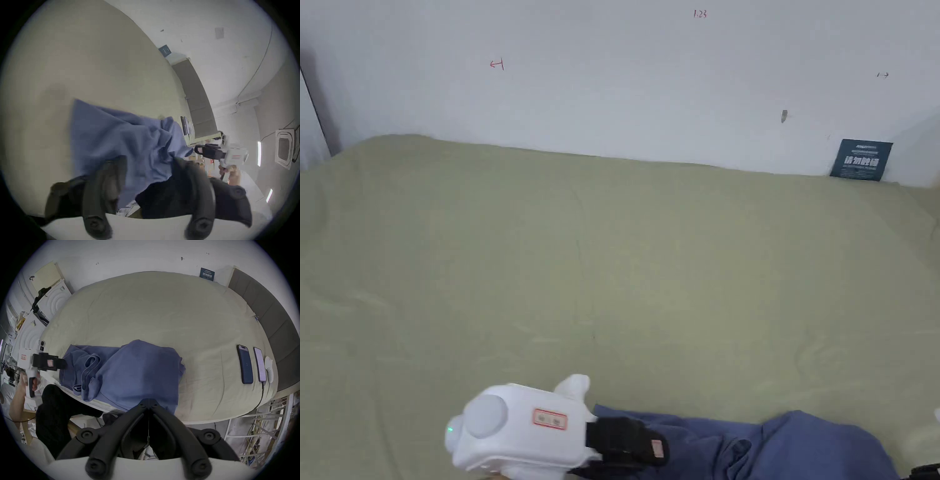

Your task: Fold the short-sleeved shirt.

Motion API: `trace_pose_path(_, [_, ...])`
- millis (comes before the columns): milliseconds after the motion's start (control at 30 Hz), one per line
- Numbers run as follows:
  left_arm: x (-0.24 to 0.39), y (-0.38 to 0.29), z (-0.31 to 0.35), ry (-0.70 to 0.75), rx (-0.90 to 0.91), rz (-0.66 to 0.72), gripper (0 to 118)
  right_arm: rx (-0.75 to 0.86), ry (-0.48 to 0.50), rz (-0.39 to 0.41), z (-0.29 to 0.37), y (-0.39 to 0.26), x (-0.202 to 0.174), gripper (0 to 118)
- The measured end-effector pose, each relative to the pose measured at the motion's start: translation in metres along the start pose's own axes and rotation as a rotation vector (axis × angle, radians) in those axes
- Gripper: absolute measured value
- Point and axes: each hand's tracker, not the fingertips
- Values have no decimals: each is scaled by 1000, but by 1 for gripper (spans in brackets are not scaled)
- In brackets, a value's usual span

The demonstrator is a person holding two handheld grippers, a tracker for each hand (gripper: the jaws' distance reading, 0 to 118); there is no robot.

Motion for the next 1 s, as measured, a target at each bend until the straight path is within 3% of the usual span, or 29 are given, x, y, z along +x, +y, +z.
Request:
trace_pose_path(33, [-6, 2, 11, 23, 8, 13, 70, 0, 5, 0, 0, 0, 0, 0])
trace_pose_path(167, [-32, 4, 39, 112, 71, 77, 70, 4, 10, 6, -1, 2, -4, 0])
trace_pose_path(333, [-50, -1, 9, 55, 13, 178, 71, 4, 27, 16, -1, 4, -10, 0])
trace_pose_path(433, [-48, -7, -18, -61, 21, 172, 70, 7, 42, 21, 4, 3, -17, 0])
trace_pose_path(467, [-44, -9, -24, -44, 33, 171, 59, 6, 44, 23, 5, 3, -18, 0])
trace_pose_path(533, [-38, -11, -30, -7, 103, 170, 12, 2, 37, 26, 6, 2, -19, 0])
trace_pose_path(600, [-35, -13, -28, 72, 135, 152, 12, 0, 29, 28, 7, 1, -18, 0])
trace_pose_path(833, [-43, 4, 36, 34, 288, 259, 12, -3, 1, 14, 10, 3, -14, 0])
trace_pose_path(1000, [-44, 9, 132, 209, 411, 235, 12, 9, 14, 5, 5, 16, -18, 0])
